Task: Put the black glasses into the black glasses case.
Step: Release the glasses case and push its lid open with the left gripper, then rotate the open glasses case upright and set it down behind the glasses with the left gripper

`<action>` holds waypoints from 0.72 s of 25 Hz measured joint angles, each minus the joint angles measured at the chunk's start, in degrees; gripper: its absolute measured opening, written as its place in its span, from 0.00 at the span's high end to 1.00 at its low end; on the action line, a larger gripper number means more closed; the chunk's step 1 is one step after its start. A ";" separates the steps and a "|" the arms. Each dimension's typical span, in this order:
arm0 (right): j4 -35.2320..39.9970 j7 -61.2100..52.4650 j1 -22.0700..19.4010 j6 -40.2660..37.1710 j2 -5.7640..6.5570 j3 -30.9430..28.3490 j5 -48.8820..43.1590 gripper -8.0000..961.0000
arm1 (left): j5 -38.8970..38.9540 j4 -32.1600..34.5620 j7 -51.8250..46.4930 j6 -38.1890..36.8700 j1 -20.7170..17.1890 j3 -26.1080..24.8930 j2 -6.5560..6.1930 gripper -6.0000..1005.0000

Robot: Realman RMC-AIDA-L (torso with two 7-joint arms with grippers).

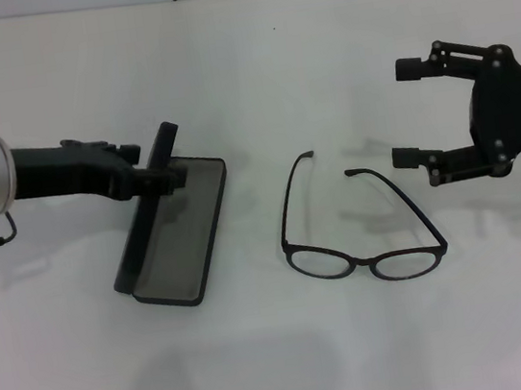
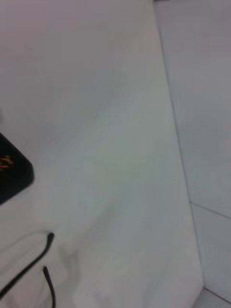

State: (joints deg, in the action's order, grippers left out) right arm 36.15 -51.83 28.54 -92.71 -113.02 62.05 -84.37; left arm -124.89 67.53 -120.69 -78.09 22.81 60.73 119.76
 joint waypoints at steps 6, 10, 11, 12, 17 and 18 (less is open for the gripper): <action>0.03 0.51 0.00 0.00 -0.08 0.15 0.00 0.08 | -2.60 0.20 -3.15 2.02 -0.22 4.05 0.02 0.19; 0.06 0.54 -0.03 0.00 -0.10 0.17 0.00 0.08 | -4.64 0.74 -6.00 2.53 -0.23 5.75 0.03 0.24; 0.06 0.56 -0.09 -0.01 -0.10 0.14 0.00 0.08 | -5.04 0.91 -6.73 2.58 -0.22 5.87 0.03 0.26; 0.06 0.57 -0.16 0.00 -0.10 0.10 0.00 0.08 | -5.35 1.00 -7.39 2.61 -0.19 5.95 0.03 0.27; 0.19 0.97 -0.62 -0.56 0.06 0.22 -0.23 0.08 | -5.63 1.34 -8.46 2.59 0.32 6.02 -0.14 0.36; 0.26 1.02 -0.63 -0.73 0.09 0.28 -0.69 0.08 | -5.59 1.51 -8.51 2.55 0.42 5.97 -0.19 0.38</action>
State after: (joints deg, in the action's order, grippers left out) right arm 36.42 -50.80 27.91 -93.44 -112.92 62.34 -85.06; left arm -130.48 69.04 -129.19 -75.54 23.23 66.70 119.57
